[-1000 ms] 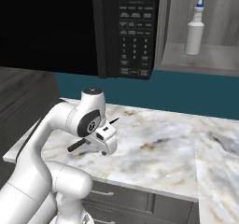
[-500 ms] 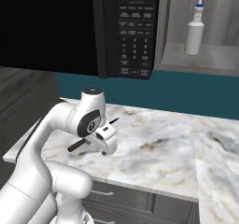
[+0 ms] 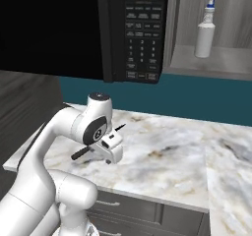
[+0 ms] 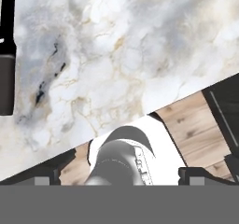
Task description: Move the cutting board and knife to the sink. Then move spray from the cabinet to the counter.
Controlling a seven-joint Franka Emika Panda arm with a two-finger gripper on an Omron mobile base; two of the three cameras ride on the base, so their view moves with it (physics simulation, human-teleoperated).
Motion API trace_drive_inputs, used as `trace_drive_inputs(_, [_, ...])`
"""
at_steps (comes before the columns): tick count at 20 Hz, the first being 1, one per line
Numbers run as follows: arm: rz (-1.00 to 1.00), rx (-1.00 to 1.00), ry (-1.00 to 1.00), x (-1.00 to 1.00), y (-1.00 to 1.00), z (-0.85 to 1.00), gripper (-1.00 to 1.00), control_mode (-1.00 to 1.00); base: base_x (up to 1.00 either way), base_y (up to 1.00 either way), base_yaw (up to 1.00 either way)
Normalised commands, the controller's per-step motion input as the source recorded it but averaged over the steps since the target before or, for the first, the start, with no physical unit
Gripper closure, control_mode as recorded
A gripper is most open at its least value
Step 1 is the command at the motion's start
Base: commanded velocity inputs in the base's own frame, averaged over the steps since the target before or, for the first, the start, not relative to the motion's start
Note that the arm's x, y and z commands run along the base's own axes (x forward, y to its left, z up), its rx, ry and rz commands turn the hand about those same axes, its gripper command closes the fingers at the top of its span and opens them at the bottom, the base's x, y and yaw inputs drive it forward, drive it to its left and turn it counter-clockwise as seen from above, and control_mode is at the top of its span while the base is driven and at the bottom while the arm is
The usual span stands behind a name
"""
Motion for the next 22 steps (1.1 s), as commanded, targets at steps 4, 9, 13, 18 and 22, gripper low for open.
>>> trace_drive_inputs(4, [0.02,0.0,0.0,0.05,0.32,0.0,-1.0,-1.0,0.0,0.0,0.0])
trace_drive_inputs(9, [0.0,0.0,0.0,0.01,0.42,0.0,-1.0,-1.0,0.0,0.0,0.0])
trace_drive_inputs(13, [0.0,0.0,0.0,0.04,0.52,-0.05,-1.0,-1.0,0.0,0.0,0.0])
trace_drive_inputs(18, [0.0,0.0,0.0,0.19,0.44,-0.13,-1.0,-1.0,0.0,0.0,0.0])
trace_drive_inputs(22, [0.0,0.0,0.0,0.33,0.38,-0.21,-1.0,-1.0,0.0,0.0,0.0])
